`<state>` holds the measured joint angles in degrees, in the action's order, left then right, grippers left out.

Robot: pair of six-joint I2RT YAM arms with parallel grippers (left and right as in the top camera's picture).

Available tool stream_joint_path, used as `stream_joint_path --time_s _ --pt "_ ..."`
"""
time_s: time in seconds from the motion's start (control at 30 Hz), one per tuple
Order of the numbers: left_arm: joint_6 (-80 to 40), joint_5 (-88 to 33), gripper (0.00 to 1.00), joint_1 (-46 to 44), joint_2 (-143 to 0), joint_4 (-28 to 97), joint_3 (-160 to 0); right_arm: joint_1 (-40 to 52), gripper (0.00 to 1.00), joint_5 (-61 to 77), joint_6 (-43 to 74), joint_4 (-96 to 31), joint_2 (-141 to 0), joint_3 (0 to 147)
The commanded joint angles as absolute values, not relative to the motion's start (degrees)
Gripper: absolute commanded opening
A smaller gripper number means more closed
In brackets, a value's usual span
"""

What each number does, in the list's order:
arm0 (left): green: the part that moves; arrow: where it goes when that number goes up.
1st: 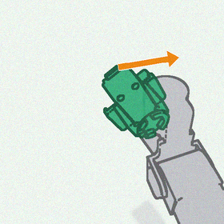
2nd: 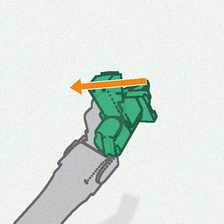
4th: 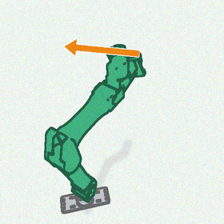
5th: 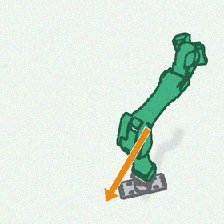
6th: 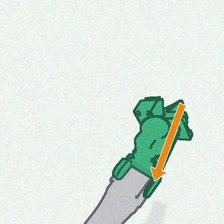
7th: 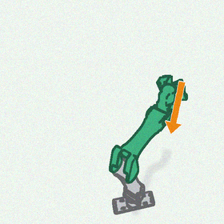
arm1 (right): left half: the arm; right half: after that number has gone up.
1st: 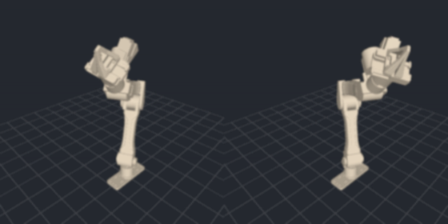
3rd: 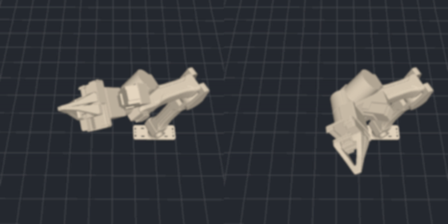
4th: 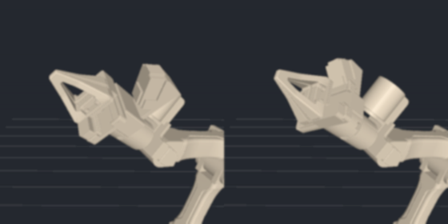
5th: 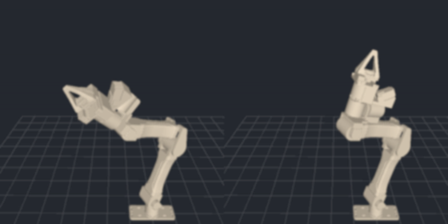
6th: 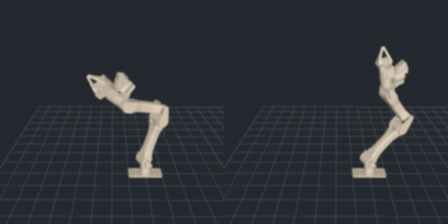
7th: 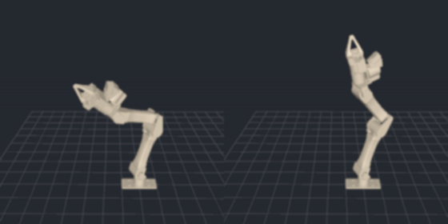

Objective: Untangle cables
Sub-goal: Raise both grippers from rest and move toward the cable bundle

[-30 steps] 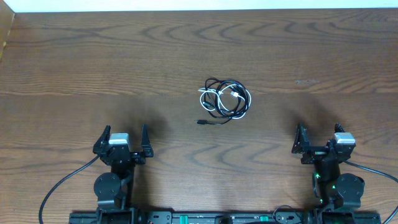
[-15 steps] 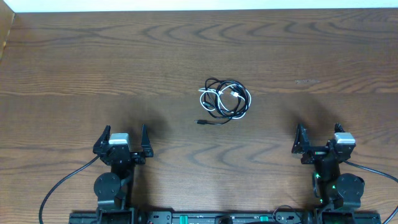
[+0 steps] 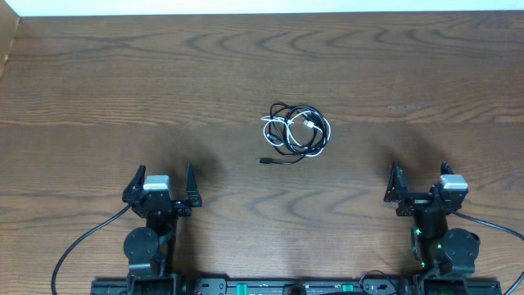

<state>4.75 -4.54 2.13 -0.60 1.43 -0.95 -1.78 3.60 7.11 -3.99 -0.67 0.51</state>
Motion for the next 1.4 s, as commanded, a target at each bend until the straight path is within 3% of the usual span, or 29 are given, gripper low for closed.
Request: stream_joint_path --time_s 0.0,1.03,1.37 --pt "5.15 -4.91 0.98 2.26 -0.23 3.79 -0.23 -1.41 0.99 3.29 6.61 -4.08 -0.38 0.32" --pt "1.63 -4.86 0.98 2.28 -0.54 3.42 -2.11 -1.41 0.99 0.3 7.64 -4.19 -0.4 0.67" --pt "1.63 -4.86 0.98 2.28 -15.42 4.27 -11.31 -1.41 0.99 -5.04 7.62 -6.44 -10.0 7.38"
